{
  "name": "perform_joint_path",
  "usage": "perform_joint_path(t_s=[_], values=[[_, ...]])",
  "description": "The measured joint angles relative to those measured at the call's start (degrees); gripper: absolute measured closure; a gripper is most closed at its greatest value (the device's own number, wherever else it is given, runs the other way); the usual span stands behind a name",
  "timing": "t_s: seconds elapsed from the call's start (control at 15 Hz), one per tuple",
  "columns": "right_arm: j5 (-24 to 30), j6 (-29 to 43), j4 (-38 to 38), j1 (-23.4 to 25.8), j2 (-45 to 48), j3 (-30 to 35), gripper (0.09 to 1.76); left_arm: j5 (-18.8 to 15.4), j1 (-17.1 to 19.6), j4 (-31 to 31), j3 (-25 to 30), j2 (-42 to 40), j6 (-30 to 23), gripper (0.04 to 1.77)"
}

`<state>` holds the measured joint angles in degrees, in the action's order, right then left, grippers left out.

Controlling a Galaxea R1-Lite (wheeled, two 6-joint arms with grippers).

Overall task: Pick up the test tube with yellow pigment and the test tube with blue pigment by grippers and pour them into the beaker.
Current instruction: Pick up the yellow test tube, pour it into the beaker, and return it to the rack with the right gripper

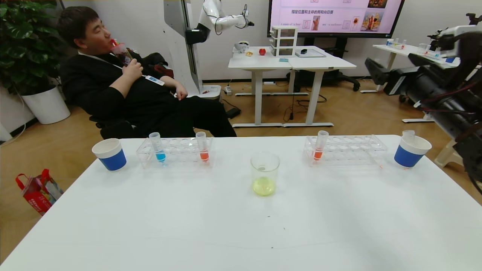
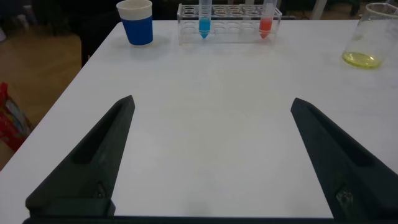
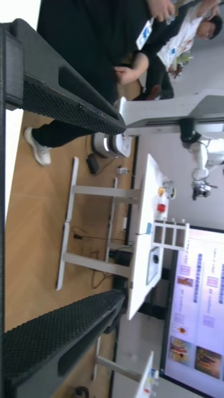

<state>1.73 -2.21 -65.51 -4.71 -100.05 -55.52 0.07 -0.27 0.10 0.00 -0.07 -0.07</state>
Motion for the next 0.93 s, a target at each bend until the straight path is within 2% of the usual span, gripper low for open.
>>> perform_joint_path(t_s=[0.27,0.67,0.8,0.93], values=[[-0.1,-0.1,0.0,1.5,15.0,5.7,0.11,0.0,0.0,0.0,0.0,0.0,0.0,0.06],[0.0,-1.2,1.0,4.0,42.1,21.3,0.11,0.0,0.0,0.0,0.0,0.0,0.0,0.06],[0.5,-2.0,4.7,5.4,52.4,26.3,0.11,0.0,0.0,0.0,0.0,0.0,0.0,0.06],[1.1,-3.4,12.1,6.1,61.9,29.2,0.11,0.0,0.0,0.0,0.0,0.0,0.0,0.06]])
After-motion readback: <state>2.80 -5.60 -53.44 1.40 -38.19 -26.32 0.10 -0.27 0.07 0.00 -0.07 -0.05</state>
